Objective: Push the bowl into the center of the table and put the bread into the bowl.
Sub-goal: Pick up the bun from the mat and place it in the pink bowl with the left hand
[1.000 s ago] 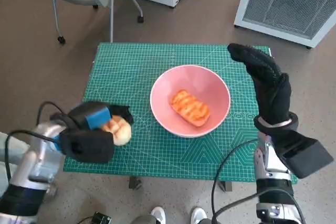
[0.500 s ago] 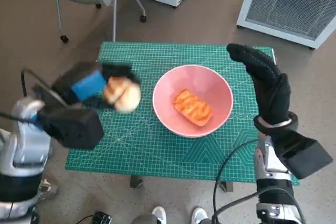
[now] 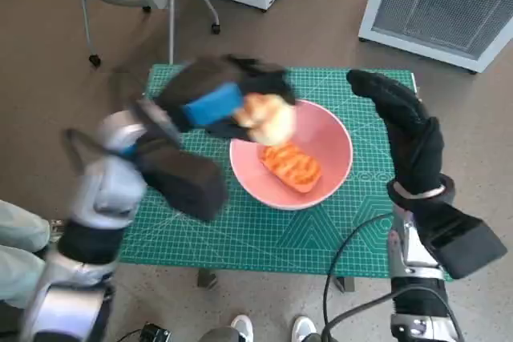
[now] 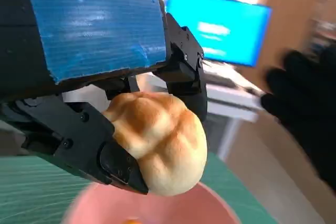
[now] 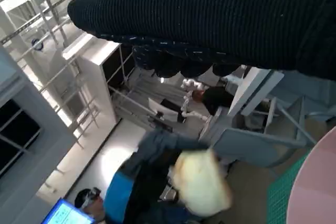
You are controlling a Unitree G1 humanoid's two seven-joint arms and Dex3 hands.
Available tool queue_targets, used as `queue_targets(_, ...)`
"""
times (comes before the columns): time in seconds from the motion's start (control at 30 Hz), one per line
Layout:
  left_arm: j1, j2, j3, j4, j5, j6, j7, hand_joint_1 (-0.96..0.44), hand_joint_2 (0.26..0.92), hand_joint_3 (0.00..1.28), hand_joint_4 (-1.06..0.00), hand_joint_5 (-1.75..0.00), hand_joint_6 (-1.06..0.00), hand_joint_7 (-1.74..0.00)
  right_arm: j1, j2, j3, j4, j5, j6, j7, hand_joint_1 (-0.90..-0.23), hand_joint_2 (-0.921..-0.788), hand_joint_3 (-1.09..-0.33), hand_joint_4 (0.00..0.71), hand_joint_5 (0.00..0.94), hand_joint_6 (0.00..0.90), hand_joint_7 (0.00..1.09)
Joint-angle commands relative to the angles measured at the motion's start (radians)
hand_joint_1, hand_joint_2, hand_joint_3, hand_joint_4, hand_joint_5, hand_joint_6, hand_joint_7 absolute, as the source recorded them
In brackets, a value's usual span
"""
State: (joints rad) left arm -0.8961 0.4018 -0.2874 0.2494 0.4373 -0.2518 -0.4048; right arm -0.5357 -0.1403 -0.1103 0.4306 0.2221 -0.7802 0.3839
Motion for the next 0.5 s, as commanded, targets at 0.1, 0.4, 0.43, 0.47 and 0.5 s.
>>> queue_targets(0.1, -0.077, -0.075, -0.074, 0.156, 0.042, -0.043, 0.019, 0.0, 0.92, 0.05, -0.73, -1.18, -0.64, -1.09, 0.04, 0.0, -0.001, -0.02, -0.025, 0.009, -0.027, -0.78, -0.921, -0.789, 0.137, 0.003, -0.001, 0.45)
queue_targets(0.4, -0.086, -0.117, -0.122, 0.292, 0.069, -0.1, 0.041, 0.0, 0.92, 0.05, -0.74, -1.16, -0.63, -1.11, 0.054, -0.004, -0.007, -0.04, -0.044, 0.015, -0.054, -0.779, -0.921, -0.788, 0.138, 0.003, -0.001, 0.44)
queue_targets(0.43, -0.085, -0.123, -0.125, 0.307, 0.071, -0.101, 0.043, 0.0, 0.92, 0.05, -0.74, -1.16, -0.62, -1.12, 0.056, -0.004, -0.007, -0.042, -0.046, 0.015, -0.057, -0.779, -0.921, -0.788, 0.138, 0.003, -0.001, 0.44)
queue_targets(0.47, -0.084, -0.13, -0.128, 0.326, 0.07, -0.097, 0.038, 0.0, 0.92, 0.05, -0.74, -1.17, -0.62, -1.11, 0.058, -0.004, -0.008, -0.044, -0.047, 0.016, -0.061, -0.779, -0.921, -0.788, 0.139, 0.003, -0.001, 0.44)
queue_targets(0.5, -0.083, -0.135, -0.129, 0.339, 0.069, -0.094, 0.035, 0.0, 0.92, 0.09, -0.71, -1.21, -0.57, -1.16, 0.059, -0.005, -0.008, -0.046, -0.048, 0.016, -0.064, -0.779, -0.921, -0.788, 0.139, 0.003, -0.001, 0.44)
